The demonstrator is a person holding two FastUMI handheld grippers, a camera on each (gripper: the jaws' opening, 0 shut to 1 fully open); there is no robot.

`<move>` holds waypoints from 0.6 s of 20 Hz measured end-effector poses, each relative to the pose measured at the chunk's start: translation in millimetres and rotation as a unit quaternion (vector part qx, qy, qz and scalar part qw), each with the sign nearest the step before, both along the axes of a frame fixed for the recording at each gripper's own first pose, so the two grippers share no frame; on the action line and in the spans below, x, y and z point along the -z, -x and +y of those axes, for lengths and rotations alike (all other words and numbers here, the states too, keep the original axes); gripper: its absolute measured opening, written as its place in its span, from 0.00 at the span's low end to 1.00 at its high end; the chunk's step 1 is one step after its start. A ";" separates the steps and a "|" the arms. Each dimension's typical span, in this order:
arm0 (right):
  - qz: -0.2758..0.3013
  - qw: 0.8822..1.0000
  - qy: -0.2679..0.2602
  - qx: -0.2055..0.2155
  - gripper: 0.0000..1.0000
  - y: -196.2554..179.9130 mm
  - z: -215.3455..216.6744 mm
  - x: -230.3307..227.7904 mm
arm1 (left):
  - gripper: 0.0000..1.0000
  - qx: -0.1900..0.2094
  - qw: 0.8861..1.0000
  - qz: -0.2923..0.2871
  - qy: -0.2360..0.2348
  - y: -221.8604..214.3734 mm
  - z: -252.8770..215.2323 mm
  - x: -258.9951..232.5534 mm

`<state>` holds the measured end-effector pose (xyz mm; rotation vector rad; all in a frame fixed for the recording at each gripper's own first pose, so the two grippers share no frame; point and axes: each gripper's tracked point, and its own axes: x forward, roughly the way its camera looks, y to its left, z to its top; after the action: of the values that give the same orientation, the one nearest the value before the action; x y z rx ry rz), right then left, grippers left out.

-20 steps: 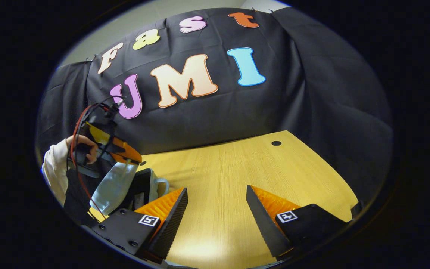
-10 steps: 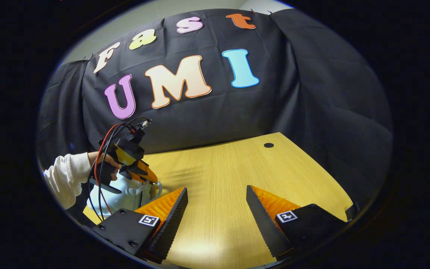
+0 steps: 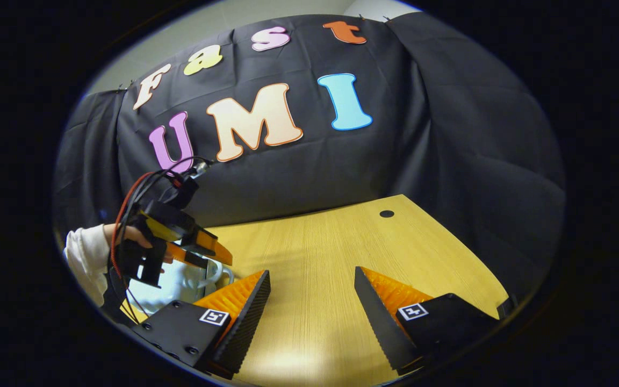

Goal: First open the suitcase, pack the skin care products into it, and then close the suitcase.

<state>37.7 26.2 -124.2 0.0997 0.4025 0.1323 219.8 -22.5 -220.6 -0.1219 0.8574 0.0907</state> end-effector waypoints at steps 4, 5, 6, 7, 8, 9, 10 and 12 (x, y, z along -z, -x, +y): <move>-0.014 1.000 -0.009 -0.004 0.98 -6.5 -2.0 -10.6 | 0.96 -0.009 0.999 -0.046 -0.011 24.6 1.3 -6.9; -0.016 1.000 -0.004 -0.006 0.98 -8.2 -3.6 -12.2 | 0.96 -0.012 0.998 -0.053 -0.013 30.7 -0.2 -4.1; -0.017 1.000 -0.001 -0.009 0.98 -8.0 -5.0 -13.1 | 0.97 -0.013 0.998 -0.057 -0.014 37.3 -0.3 -2.6; -0.019 1.000 0.000 -0.011 0.98 -8.0 -5.7 -14.9 | 0.96 -0.014 0.998 -0.061 -0.017 43.2 1.2 0.0; -0.020 1.000 -0.002 -0.014 0.98 -8.1 -5.4 -16.9 | 0.96 -0.014 0.998 -0.065 -0.021 47.6 3.6 3.5; -0.021 1.000 -0.003 -0.016 0.98 -9.2 -5.0 -18.0 | 0.96 -0.013 0.997 -0.066 -0.025 52.1 4.2 6.2; -0.022 1.000 -0.003 -0.018 0.98 -10.1 -5.0 -18.5 | 0.96 -0.013 0.997 -0.068 -0.027 56.7 1.7 7.2; -0.024 0.999 0.000 -0.020 0.98 -8.9 -5.7 -19.4 | 0.97 -0.012 0.998 -0.062 -0.022 62.7 -3.6 12.4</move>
<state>46.6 20.5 -104.8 0.0876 0.3562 0.1744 157.1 -26.2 -233.0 -0.0953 0.7293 0.1242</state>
